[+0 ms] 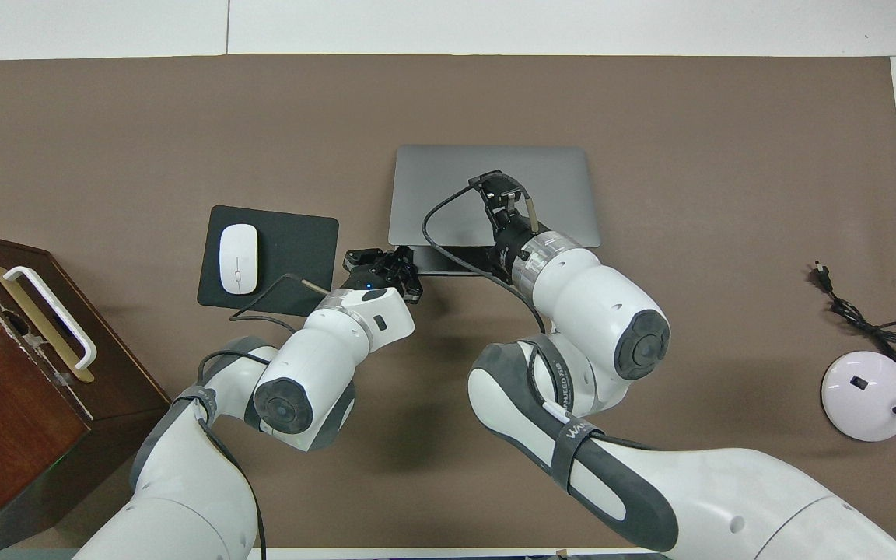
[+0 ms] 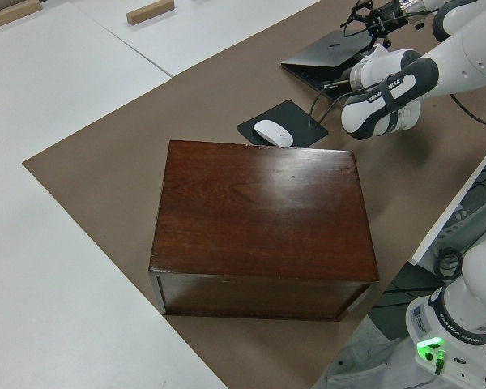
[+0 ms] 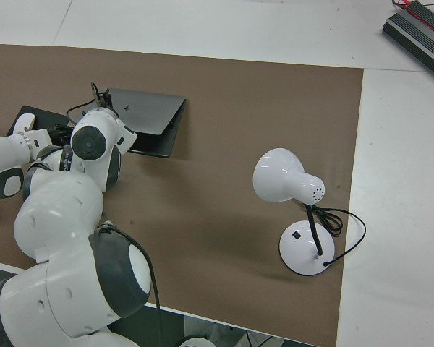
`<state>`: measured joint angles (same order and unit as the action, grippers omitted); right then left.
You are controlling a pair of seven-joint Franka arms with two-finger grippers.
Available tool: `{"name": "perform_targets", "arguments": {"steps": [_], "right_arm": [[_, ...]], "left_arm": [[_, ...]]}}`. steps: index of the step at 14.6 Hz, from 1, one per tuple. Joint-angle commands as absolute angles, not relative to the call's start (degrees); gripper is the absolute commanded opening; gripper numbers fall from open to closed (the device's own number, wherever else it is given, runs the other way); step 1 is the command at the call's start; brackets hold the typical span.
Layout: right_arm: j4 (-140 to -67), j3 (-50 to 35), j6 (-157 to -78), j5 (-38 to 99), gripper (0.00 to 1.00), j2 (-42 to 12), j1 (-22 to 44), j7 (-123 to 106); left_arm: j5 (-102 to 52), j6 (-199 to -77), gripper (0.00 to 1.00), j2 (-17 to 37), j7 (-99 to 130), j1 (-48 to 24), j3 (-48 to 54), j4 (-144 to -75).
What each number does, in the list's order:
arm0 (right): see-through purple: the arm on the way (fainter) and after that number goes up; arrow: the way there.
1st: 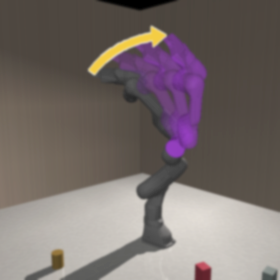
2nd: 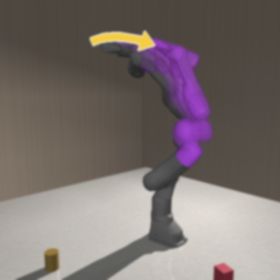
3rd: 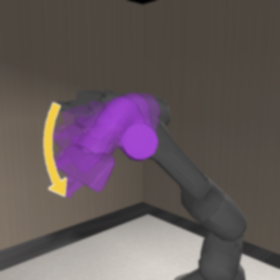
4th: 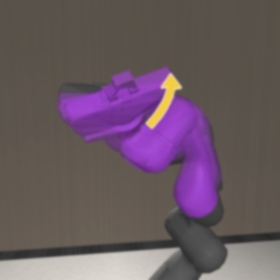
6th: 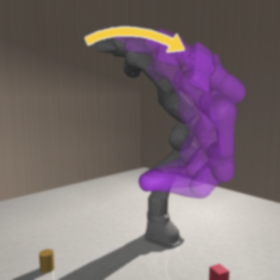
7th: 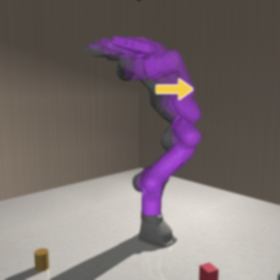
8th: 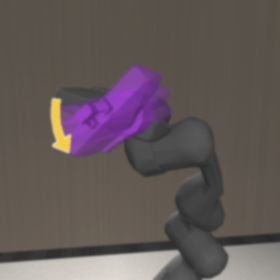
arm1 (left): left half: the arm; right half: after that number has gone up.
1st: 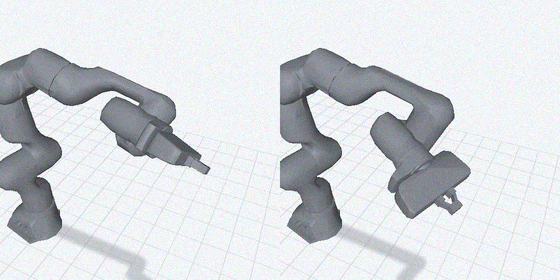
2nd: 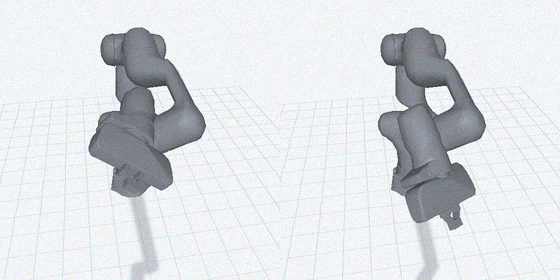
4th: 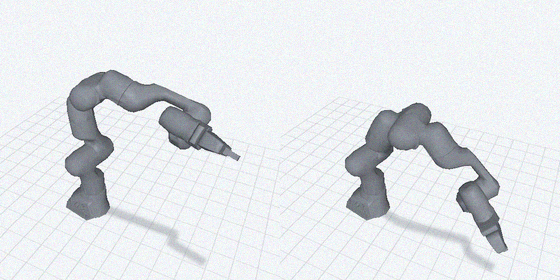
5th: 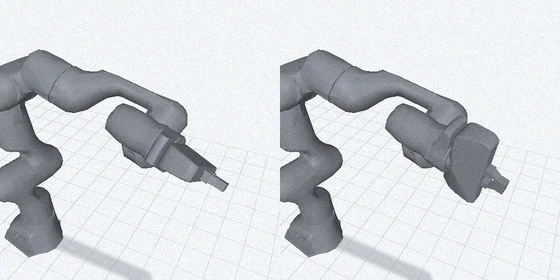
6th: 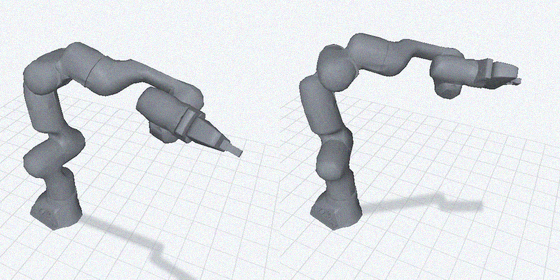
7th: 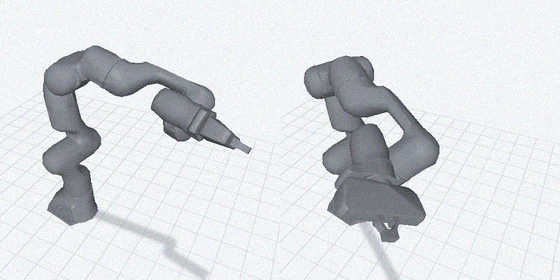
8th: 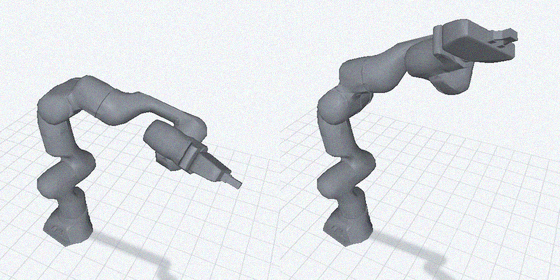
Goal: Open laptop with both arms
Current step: 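Raise the laptop lid upward and away with the right gripper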
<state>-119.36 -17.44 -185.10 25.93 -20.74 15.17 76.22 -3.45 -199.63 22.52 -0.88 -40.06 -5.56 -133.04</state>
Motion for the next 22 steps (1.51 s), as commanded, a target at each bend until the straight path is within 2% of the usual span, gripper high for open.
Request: {"name": "perform_targets", "arguments": {"steps": [1, 6, 13, 22], "right_arm": [[-114.09, -17.14, -181.25, 26.55, 1.0, -22.41, 14.41, 74.0], [-108.47, -14.5, -172.89, 26.1, 1.0, -22.41, 14.41, 73.13], [-101.08, -13.18, -168.14, 26.02, 1.0, -24.69, 13.89, 72.33], [-88.61, -11.25, -157.78, 25.67, 1.0, -29.0, 13.54, 72.42]], "left_arm": [[-2.37, -200.57, 0.0, 24.26, -1.32, -39.37, -5.45, -132.19], [-2.37, -200.57, 0.0, 24.26, -1.32, -39.37, -5.45, -132.28], [-2.37, -200.65, 0.0, 24.26, -1.32, -39.46, -5.45, -132.36], [-2.29, -200.65, 0.0, 24.26, -1.41, -39.46, -5.45, -132.45]]}}
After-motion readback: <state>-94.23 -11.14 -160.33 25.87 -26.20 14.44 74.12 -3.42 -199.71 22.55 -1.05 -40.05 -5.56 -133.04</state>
